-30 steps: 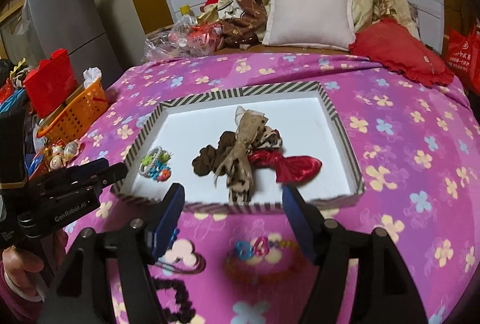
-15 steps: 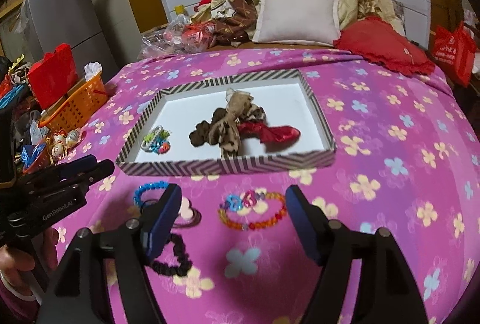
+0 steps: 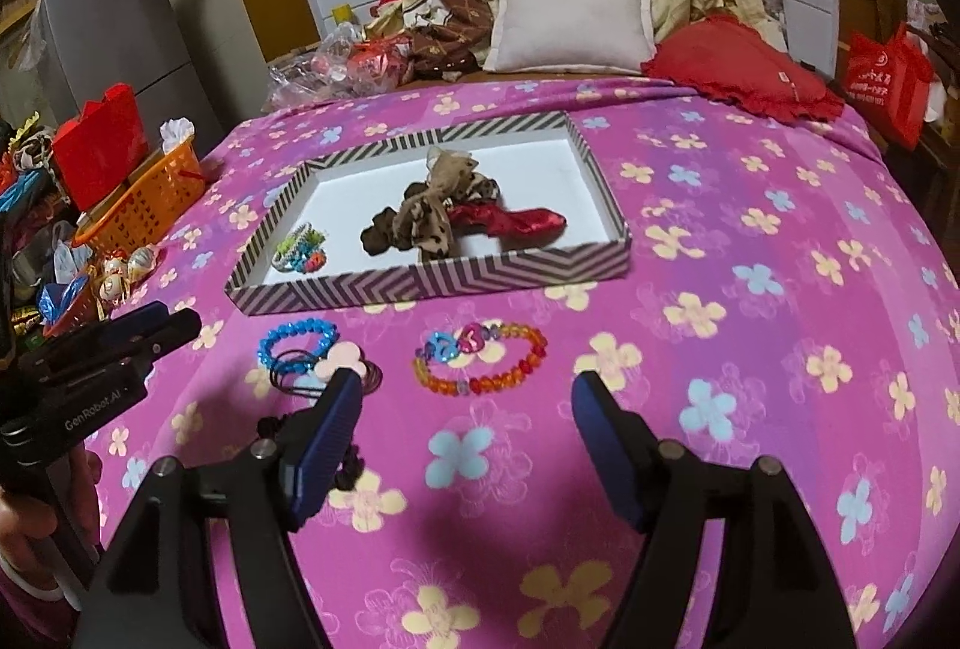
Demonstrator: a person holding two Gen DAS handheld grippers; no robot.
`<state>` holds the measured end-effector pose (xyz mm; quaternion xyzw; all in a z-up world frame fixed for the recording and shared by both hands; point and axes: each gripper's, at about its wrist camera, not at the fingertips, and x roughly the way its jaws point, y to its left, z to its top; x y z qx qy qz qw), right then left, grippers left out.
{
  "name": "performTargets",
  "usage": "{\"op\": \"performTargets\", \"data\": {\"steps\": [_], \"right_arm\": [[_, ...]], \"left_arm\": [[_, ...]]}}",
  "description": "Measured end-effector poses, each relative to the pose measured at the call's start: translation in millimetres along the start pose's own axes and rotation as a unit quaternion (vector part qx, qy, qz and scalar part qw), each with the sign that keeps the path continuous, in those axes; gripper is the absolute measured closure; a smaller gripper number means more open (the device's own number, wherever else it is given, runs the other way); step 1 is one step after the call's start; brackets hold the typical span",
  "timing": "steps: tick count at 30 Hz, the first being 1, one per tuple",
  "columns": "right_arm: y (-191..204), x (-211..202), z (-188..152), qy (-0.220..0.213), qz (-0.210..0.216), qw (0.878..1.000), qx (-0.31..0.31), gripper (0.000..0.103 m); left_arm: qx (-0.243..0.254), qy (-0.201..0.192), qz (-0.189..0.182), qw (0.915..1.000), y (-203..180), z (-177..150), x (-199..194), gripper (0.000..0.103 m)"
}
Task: Organize jewelry
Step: 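Withdraw both open tools from the tray toward the remaining jewelry, then grasp the black beaded bracelet with the left tool while the right tool grasps the charm bracelet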
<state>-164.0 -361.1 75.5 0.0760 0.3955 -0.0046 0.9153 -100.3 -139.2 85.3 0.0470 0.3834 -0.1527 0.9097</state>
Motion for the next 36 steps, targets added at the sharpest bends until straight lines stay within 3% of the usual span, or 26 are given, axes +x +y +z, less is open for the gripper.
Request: {"op": "performTargets", "data": {"steps": [28, 36], "right_arm": [[-5, 7, -13, 0.016, 0.001, 1.0, 0.01, 0.027], [-13, 11, -17, 0.022, -0.002, 1.0, 0.016, 0.027]], "left_arm": [[-0.002, 0.013, 0.005, 0.9999, -1, -16, 4, 0.065], [-0.017, 0.03, -0.02, 0.9992, 8, -21, 7, 0.065]]}}
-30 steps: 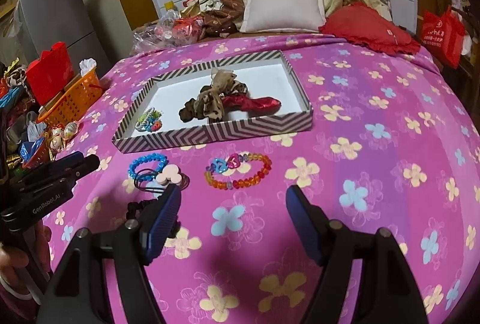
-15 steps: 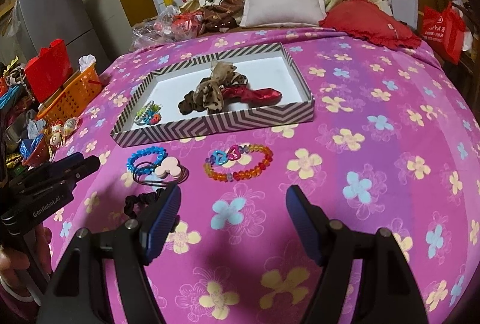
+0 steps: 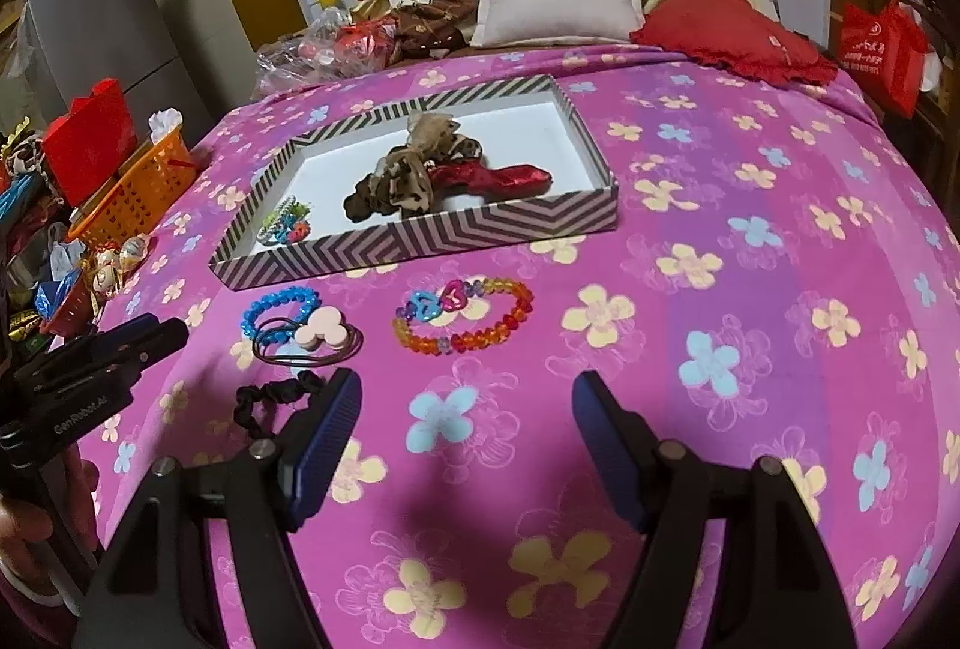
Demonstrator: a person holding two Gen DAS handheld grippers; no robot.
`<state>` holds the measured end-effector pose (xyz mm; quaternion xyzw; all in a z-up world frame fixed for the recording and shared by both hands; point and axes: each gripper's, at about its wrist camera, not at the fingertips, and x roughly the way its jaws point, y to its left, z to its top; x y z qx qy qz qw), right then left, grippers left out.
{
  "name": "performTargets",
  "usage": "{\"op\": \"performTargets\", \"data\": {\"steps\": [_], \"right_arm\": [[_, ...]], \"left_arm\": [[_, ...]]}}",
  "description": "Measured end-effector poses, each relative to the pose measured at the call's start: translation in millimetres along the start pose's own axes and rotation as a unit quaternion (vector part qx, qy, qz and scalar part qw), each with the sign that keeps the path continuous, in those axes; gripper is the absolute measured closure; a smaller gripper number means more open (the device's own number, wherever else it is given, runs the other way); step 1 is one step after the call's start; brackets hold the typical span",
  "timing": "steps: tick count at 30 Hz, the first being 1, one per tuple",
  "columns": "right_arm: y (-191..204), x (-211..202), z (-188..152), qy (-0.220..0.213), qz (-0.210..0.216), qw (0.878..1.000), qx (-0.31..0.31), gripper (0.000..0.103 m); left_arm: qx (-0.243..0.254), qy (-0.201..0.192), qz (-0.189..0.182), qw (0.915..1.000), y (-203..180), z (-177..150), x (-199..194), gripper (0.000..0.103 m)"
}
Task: Organize jewelry
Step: 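Grasp the black beaded bracelet with the left tool while the right tool grasps the charm bracelet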
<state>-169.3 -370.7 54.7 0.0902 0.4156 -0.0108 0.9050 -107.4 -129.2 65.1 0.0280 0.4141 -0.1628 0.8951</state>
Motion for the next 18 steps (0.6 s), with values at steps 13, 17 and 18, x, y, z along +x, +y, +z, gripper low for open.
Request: {"op": "performTargets", "data": {"steps": [13, 17, 18], "right_arm": [[-9, 19, 0, 0.014, -0.005, 1.0, 0.002, 0.027], [-9, 28, 5, 0.018, -0.005, 1.0, -0.005, 0.027], [-9, 32, 8, 0.02, -0.007, 1.0, -0.007, 0.027]], "left_arm": [[0.018, 0.034, -0.068, 0.9969, -14, -15, 2, 0.065], [0.002, 0.052, -0.087, 0.9948, -15, -16, 9, 0.065], [0.001, 0.053, -0.088, 0.9947, -16, -16, 10, 0.065]]}}
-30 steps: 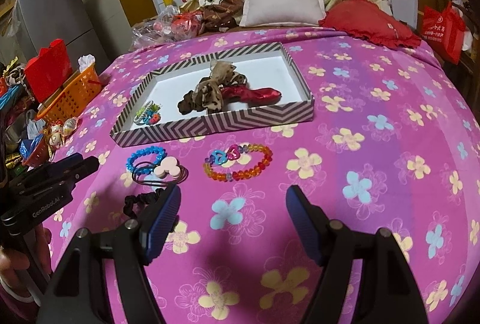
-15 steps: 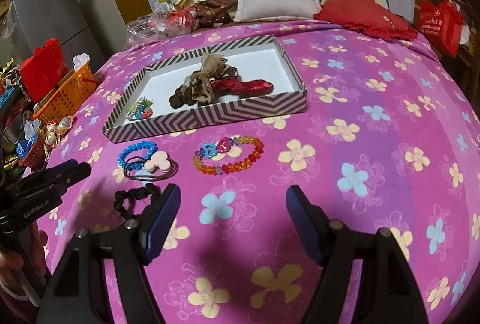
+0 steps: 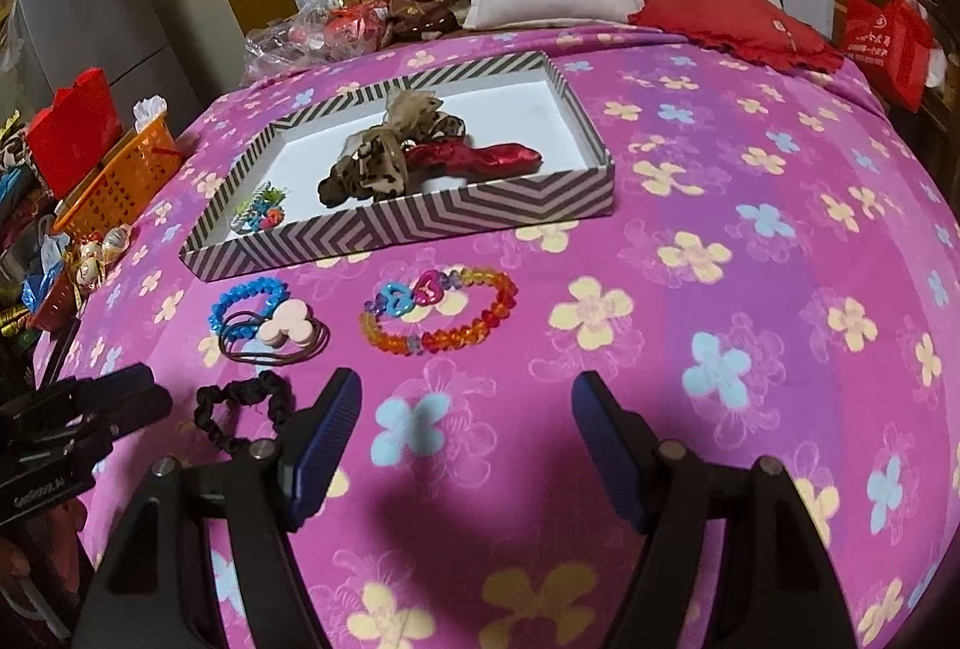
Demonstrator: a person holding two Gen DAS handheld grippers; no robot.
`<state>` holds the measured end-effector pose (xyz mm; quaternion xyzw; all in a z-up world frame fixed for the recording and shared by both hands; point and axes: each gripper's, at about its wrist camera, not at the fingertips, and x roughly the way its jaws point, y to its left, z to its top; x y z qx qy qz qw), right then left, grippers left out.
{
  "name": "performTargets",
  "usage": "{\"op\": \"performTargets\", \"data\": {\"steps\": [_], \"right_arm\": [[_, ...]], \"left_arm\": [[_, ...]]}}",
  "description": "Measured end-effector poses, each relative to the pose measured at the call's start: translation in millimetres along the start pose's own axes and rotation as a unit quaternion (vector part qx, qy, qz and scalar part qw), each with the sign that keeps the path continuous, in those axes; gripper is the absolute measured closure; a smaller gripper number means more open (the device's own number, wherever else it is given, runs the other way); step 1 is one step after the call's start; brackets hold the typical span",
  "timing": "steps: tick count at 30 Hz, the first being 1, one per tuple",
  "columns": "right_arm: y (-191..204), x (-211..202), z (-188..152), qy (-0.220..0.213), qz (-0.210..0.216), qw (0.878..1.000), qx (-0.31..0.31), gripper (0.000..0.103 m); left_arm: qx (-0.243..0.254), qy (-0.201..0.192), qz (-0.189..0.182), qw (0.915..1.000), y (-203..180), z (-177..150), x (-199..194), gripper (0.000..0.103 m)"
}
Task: Organize jewelry
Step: 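Grasp the black beaded bracelet with the left tool while the right tool grasps the charm bracelet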
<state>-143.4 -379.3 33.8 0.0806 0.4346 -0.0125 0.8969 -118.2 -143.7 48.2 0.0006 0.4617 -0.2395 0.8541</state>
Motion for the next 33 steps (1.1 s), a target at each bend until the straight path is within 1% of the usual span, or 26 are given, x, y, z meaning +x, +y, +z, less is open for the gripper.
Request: {"op": "performTargets", "data": {"steps": [9, 11, 12, 13, 15, 16, 18, 20, 21, 22, 23, 25, 26, 27, 28, 29, 30, 31, 33], "right_arm": [[0, 32, 28, 0.008, -0.009, 1.0, -0.029, 0.028], [1, 40, 32, 0.012, -0.019, 0.999, -0.041, 0.032], [2, 46, 34, 0.017, -0.021, 0.999, -0.047, 0.04], [1, 51, 35, 0.022, -0.021, 0.998, -0.049, 0.045], [0, 59, 36, 0.027, -0.021, 0.998, -0.052, 0.048], [1, 60, 36, 0.019, -0.024, 0.998, -0.058, 0.048], [4, 61, 35, 0.018, -0.03, 0.997, -0.069, 0.049], [8, 61, 32, 0.013, -0.044, 0.995, -0.084, 0.052], [12, 60, 29, 0.006, -0.058, 0.993, -0.1, 0.056], [13, 59, 27, 0.005, -0.055, 0.993, -0.103, 0.064], [13, 58, 27, 0.004, -0.053, 0.993, -0.102, 0.068], [14, 55, 25, 0.002, -0.057, 0.993, -0.104, 0.087], [13, 55, 25, 0.002, -0.057, 0.993, -0.105, 0.09], [14, 54, 24, 0.003, -0.057, 0.993, -0.107, 0.093], [14, 52, 22, 0.003, -0.058, 0.992, -0.109, 0.094], [13, 51, 21, 0.003, -0.056, 0.992, -0.109, 0.094], [13, 49, 18, 0.002, -0.053, 0.993, -0.107, 0.094], [12, 46, 16, -0.001, -0.05, 0.993, -0.105, 0.094], [10, 39, 12, -0.009, -0.042, 0.995, -0.095, 0.094]], "left_arm": [[-0.002, 0.006, -0.008, 0.9999, -4, 1, 7, 0.065], [-0.003, 0.012, -0.011, 0.9999, -5, 1, 11, 0.065], [-0.002, 0.014, -0.012, 0.9998, -6, 1, 13, 0.065], [0.0, 0.014, -0.013, 0.9998, -7, 0, 14, 0.065], [0.006, 0.016, -0.016, 0.9997, -11, -1, 16, 0.065], [0.007, 0.018, -0.017, 0.9997, -12, -1, 17, 0.065], [0.008, 0.021, -0.018, 0.9996, -13, -2, 20, 0.065], [0.009, 0.027, -0.015, 0.9995, -14, -2, 25, 0.065], [0.01, 0.029, -0.014, 0.9994, -14, -2, 27, 0.065], [0.012, 0.03, -0.013, 0.9994, -15, -2, 29, 0.065], [0.014, 0.03, -0.011, 0.9994, -17, -3, 31, 0.065], [0.019, 0.035, -0.009, 0.9992, -20, -3, 36, 0.065], [0.021, 0.037, -0.008, 0.9991, -21, -4, 38, 0.065], [0.027, 0.028, -0.008, 0.9992, -23, -5, 38, 0.065], [0.032, 0.028, -0.014, 0.999, -25, -5, 38, 0.066], [0.037, 0.026, -0.017, 0.9988, -27, -6, 39, 0.072], [0.039, 0.024, -0.019, 0.9988, -27, -7, 40, 0.082], [0.039, 0.029, -0.02, 0.9986, -26, -6, 42, 0.097], [0.025, 0.031, -0.033, 0.9987, -20, -4, 43, 0.098]]}}
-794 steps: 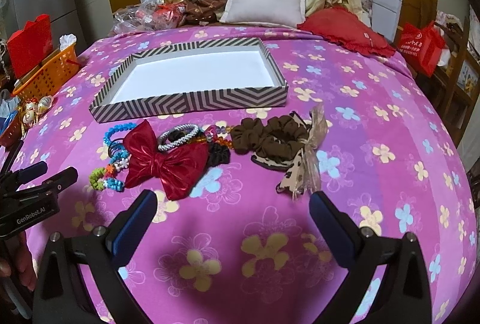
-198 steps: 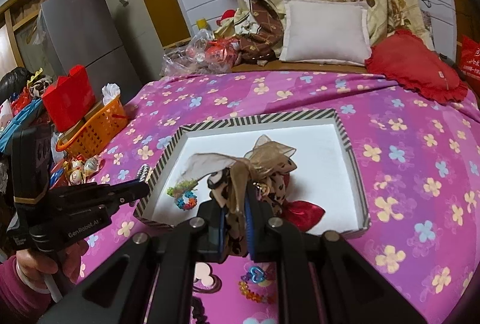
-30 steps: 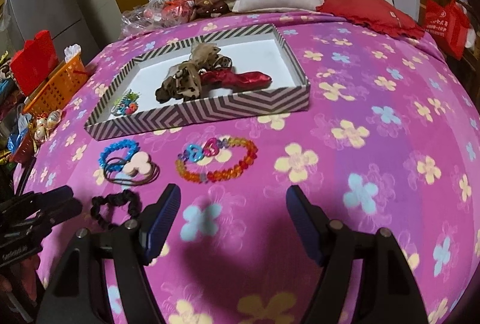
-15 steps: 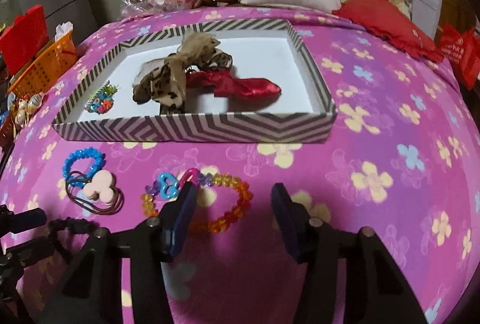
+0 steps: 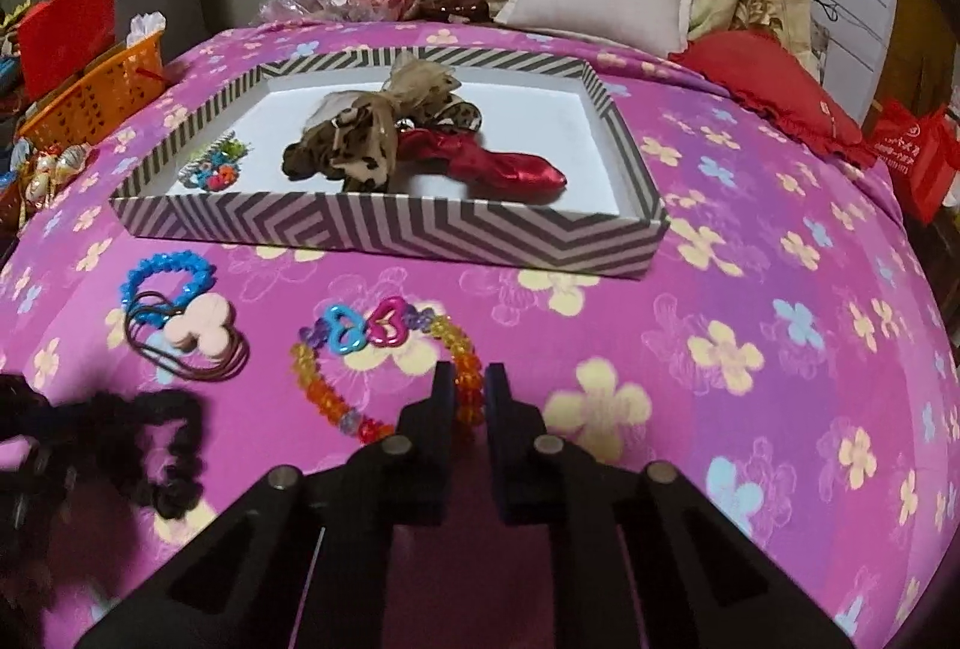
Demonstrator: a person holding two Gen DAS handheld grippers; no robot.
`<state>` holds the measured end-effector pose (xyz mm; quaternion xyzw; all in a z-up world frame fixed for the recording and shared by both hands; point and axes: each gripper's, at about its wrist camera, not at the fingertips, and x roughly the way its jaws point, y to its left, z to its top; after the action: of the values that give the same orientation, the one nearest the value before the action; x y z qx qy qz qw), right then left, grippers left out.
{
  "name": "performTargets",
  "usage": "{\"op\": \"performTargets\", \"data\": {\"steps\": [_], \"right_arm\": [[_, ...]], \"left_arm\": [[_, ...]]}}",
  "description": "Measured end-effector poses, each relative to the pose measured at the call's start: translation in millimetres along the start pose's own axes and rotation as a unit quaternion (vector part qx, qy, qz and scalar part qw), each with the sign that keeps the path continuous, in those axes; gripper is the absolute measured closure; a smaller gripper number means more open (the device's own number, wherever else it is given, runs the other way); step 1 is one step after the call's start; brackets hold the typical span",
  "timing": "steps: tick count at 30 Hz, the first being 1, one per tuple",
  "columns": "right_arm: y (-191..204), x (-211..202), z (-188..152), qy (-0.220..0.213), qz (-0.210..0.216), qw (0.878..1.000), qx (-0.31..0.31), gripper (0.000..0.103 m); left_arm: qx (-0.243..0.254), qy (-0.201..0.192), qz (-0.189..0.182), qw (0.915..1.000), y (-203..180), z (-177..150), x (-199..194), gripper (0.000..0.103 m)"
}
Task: Organize jewelry
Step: 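Grasp the black beaded bracelet with the left tool while the right tool grasps the charm bracelet, then lift and carry both bracelets over the white tray with both tools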
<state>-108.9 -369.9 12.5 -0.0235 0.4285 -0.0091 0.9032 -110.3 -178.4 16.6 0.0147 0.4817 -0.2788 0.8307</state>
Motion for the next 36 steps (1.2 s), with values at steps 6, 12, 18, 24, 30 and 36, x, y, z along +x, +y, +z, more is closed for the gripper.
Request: {"op": "performTargets", "data": {"steps": [6, 12, 18, 24, 30, 36], "right_arm": [[-1, -33, 3, -0.035, 0.015, 0.999, 0.011, 0.094], [4, -64, 15, -0.065, 0.023, 0.998, 0.004, 0.094], [11, -81, 24, -0.082, 0.024, 0.996, -0.006, 0.094], [17, -91, 31, -0.091, 0.027, 0.995, -0.014, 0.094], [26, -95, 42, -0.098, 0.03, 0.994, -0.021, 0.094], [34, -97, 54, -0.106, 0.034, 0.993, -0.028, 0.094]], "left_arm": [[-0.011, -0.019, -0.013, 0.9997, 6, 3, -17, 0.099], [0.005, -0.043, -0.009, 0.999, 0, 9, -37, 0.1], [0.014, -0.061, 0.002, 0.998, -3, 19, -53, 0.1], [0.014, -0.078, 0.02, 0.9967, 3, 29, -66, 0.1], [0.012, -0.089, 0.037, 0.9953, 12, 41, -73, 0.1], [0.008, -0.1, 0.052, 0.9936, 20, 55, -76, 0.1]]}}
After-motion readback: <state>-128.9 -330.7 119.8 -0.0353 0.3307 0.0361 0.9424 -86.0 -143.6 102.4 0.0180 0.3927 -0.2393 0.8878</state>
